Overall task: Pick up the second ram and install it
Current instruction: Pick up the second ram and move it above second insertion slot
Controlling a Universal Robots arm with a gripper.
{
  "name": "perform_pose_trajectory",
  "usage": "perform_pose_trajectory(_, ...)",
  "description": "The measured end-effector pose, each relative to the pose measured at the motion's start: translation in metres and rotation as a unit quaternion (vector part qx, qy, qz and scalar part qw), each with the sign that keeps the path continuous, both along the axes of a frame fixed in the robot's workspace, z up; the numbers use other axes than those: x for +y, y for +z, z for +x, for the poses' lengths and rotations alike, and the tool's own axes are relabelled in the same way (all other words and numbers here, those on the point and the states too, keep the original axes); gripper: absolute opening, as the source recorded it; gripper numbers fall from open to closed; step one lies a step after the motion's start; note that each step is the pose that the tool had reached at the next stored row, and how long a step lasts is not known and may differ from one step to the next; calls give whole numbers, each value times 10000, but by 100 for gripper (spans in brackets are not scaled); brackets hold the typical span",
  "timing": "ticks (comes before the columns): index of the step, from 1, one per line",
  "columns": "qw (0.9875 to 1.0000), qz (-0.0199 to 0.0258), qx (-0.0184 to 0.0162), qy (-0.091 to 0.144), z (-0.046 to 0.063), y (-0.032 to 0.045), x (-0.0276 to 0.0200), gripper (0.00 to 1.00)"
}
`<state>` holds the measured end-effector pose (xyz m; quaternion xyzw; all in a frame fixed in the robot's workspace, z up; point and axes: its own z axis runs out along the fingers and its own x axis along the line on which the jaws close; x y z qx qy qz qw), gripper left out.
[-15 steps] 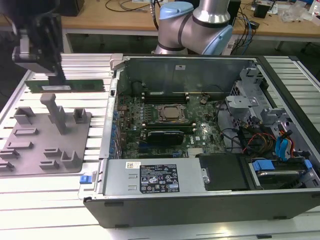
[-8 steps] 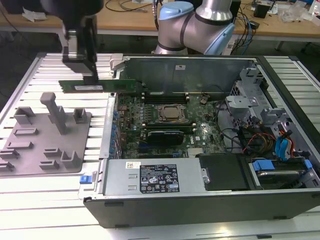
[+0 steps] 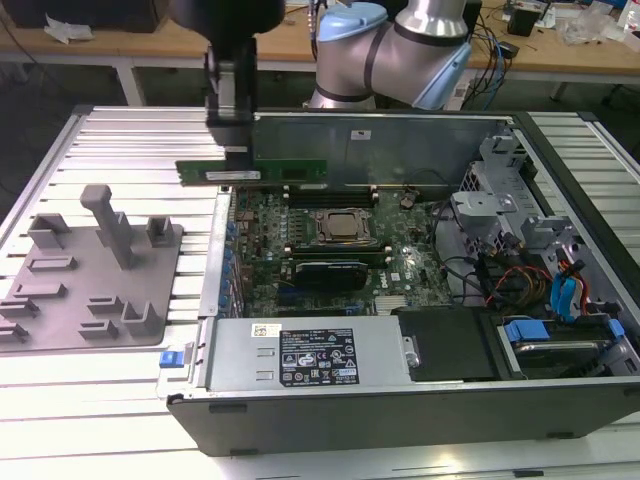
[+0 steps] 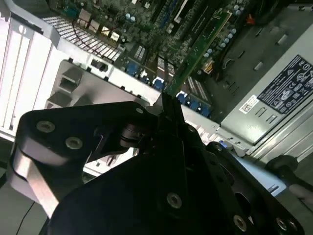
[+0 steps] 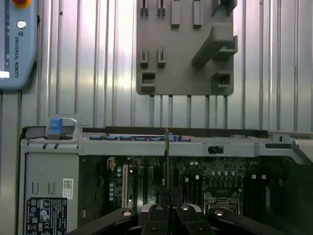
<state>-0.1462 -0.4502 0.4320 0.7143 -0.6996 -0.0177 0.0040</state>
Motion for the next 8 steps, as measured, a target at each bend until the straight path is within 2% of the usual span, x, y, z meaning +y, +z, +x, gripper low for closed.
perform_pose_trajectory(4,10000,0,0,1,250,0,0,9)
perform_pose_trajectory(6,10000,1,0,0,330,-1,0,9)
perform_pose_trajectory(8,10000,0,2,1,558,0,0,9)
